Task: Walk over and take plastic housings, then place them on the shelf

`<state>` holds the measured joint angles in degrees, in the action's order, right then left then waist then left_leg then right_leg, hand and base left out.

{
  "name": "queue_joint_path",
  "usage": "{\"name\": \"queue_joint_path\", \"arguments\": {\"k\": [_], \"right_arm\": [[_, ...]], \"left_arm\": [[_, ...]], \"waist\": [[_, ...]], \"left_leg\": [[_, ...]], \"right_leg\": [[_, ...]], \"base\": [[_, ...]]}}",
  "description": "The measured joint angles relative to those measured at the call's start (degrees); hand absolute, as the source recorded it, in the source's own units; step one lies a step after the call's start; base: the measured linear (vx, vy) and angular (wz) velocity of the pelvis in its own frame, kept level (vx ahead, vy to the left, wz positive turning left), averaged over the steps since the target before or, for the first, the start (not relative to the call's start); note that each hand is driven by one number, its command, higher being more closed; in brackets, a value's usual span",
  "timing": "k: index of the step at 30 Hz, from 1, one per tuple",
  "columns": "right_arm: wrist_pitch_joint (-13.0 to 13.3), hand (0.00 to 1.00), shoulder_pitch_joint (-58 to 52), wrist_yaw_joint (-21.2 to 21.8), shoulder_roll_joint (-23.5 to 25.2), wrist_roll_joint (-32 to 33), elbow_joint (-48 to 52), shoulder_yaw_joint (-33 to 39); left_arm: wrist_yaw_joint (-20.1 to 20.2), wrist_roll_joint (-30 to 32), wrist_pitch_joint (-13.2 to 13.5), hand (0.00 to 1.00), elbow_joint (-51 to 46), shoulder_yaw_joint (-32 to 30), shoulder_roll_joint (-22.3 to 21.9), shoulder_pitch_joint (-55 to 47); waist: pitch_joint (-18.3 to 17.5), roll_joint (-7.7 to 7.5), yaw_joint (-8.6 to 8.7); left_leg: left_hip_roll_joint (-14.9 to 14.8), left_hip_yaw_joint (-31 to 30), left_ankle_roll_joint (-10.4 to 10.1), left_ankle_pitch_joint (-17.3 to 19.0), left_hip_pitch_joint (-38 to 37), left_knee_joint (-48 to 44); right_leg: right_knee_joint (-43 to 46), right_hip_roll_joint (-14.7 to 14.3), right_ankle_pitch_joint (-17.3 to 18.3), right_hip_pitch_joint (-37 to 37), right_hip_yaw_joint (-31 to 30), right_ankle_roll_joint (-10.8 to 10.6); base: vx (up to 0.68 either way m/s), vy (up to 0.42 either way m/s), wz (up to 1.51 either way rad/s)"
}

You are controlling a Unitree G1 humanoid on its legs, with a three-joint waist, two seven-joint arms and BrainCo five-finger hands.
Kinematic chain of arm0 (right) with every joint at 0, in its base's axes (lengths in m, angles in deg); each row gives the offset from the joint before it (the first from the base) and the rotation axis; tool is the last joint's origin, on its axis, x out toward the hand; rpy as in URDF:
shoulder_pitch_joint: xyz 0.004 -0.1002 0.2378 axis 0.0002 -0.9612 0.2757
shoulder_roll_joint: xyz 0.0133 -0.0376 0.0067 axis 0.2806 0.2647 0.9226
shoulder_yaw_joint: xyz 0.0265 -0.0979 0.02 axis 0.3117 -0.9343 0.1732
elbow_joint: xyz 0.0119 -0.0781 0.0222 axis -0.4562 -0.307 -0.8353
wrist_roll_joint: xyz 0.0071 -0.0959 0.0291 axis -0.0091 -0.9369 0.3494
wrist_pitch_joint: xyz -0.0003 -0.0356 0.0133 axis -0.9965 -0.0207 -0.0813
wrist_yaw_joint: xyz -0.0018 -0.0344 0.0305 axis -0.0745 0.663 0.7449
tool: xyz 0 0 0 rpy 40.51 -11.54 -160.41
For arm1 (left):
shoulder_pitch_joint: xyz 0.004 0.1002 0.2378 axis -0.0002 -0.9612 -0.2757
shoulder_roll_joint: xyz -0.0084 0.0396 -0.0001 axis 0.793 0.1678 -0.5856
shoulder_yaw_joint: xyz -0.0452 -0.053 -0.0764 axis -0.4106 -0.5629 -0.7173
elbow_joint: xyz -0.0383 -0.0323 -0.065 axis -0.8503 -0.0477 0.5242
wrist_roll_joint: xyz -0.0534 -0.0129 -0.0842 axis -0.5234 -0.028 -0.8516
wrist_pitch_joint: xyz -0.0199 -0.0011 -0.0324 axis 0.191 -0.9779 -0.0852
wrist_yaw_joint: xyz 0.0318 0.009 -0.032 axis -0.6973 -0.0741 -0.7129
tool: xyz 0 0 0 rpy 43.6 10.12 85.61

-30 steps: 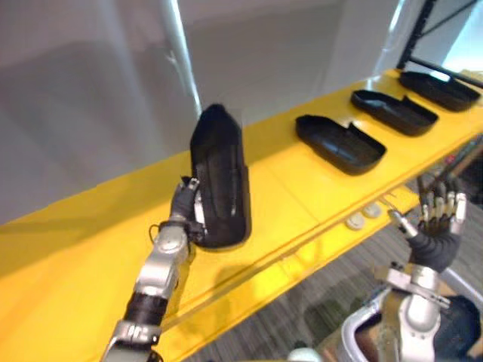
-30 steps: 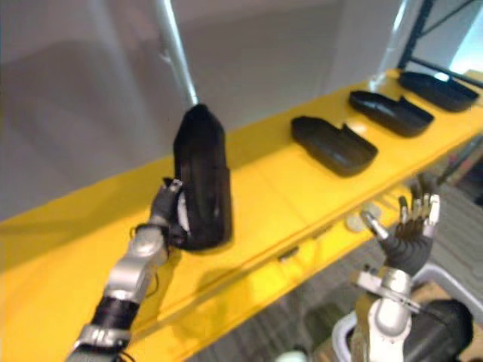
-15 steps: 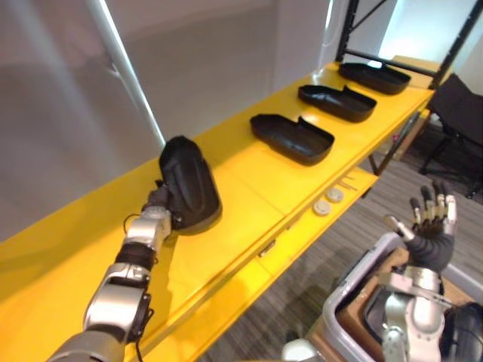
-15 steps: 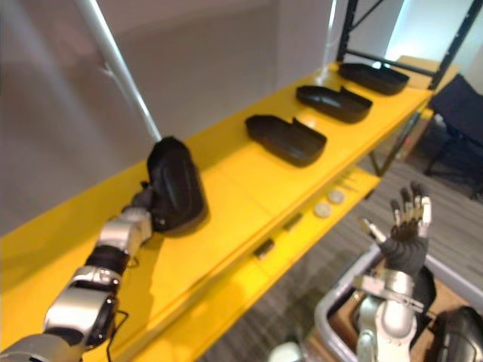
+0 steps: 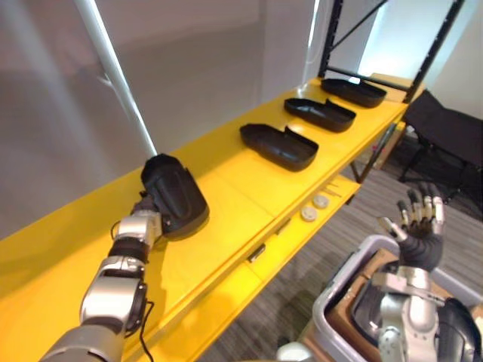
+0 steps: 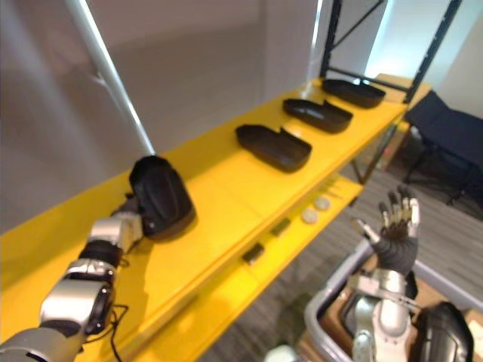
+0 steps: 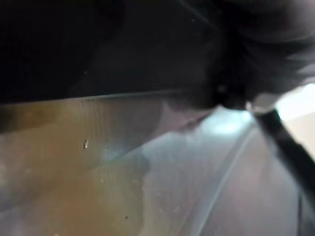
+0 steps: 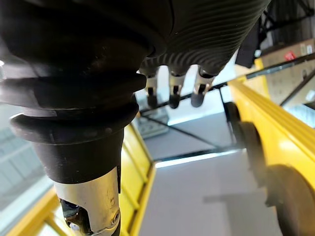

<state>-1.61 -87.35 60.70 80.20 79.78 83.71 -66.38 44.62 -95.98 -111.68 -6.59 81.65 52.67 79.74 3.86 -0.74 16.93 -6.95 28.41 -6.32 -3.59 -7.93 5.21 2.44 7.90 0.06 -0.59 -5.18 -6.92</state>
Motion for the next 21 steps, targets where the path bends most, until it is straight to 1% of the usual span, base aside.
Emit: {"name": "queue_joint_path", "arguments": {"k": [6, 8, 12, 13, 15, 19, 20, 21], "right_arm": [[0.0, 0.0, 0.65, -0.02, -0.08, 0.02, -0.01, -0.11], [0.0, 0.0, 0.77, -0.02, -0.09, 0.02, -0.03, -0.14], [0.0, 0.0, 1.15, 0.0, -0.1, 0.03, -0.39, -0.67], [0.0, 0.0, 1.16, 0.01, -0.17, 0.03, -0.41, -1.12], [0.0, 0.0, 1.18, 0.2, -0.19, 0.02, -0.41, -1.44], [0.42, 0.0, 1.26, 0.79, -0.21, 0.03, -0.9, -1.41], [0.52, 0.0, 1.27, 1.09, -0.23, 0.04, -1.21, -1.4], [0.53, 0.0, 1.35, 1.2, -0.26, 0.05, -1.49, -1.45]], "left_arm": [[0.5, 0.04, -0.42, 0.0, 0.03, 0.3, -0.12, -0.07], [1.89, 0.56, -0.41, 0.0, 0.02, 1.23, -0.11, -0.14], [2.82, 0.55, -0.37, 0.0, 0.02, 1.7, -0.07, -0.17], [2.87, 0.54, -0.27, 0.0, 0.01, 2.73, -0.01, -0.17], [2.89, 0.52, 0.28, 0.0, 0.01, 3.46, -0.1, -0.17], [3.05, 0.54, 2.59, 0.0, -0.15, 3.56, -0.13, -0.69], [3.19, 0.55, 3.6, 0.0, -0.64, 3.59, -0.17, -0.71], [3.26, 0.55, 3.92, 0.0, -1.28, 3.59, -0.17, -0.88]], "waist": [[-0.16, -0.2, 0.11], [-0.41, -0.54, 0.11], [-0.87, -1.17, 0.07], [-0.99, -1.32, -0.01], [-1.18, -1.4, -0.16], [-1.43, -1.42, -0.16], [-1.56, -1.5, -0.02], [-1.61, -1.59, -0.12]], "left_leg": [[-0.07, -0.47, -0.02, -0.17, 0.01, 0.01], [-0.08, -0.72, -0.02, -0.22, 0.04, 0.01], [-0.07, -0.92, 0.01, -0.28, 0.06, 0.01], [-0.07, -0.99, 0.02, -0.3, 0.07, 0.01], [-0.07, -1.13, 0.06, -0.33, 0.16, 0.01], [-0.05, -1.96, 0.11, -0.57, 0.78, 0.01], [-0.04, -2.71, 0.15, -0.78, 1.22, 0.01], [-0.07, -2.79, 0.14, -0.83, 1.31, 0.01]], "right_leg": [[0.04, -0.02, 0.01, -0.26, 0.35, 0.01], [0.04, -0.02, 0.01, -0.36, 0.5, 0.01], [0.06, 0.02, 0.02, -0.43, 0.61, 0.0], [0.08, 0.04, 0.02, -0.46, 0.66, 0.0], [0.08, 0.11, 0.01, -0.46, 0.76, -0.01], [0.06, 0.2, 0.01, -0.4, 1.6, -0.03], [0.04, 0.24, 0.02, -0.39, 2.24, -0.03], [0.04, 0.21, 0.01, -0.37, 2.34, -0.03]], "base": [[0.0, -0.007, 0.02], [0.0, -0.004, 0.04], [0.0, 0.0, 0.0], [0.0, 0.0, 0.0], [0.0, -0.004, 0.02], [0.0, -0.011, 0.11], [0.0, -0.016, 0.23], [0.01, -0.015, 0.17]]}}
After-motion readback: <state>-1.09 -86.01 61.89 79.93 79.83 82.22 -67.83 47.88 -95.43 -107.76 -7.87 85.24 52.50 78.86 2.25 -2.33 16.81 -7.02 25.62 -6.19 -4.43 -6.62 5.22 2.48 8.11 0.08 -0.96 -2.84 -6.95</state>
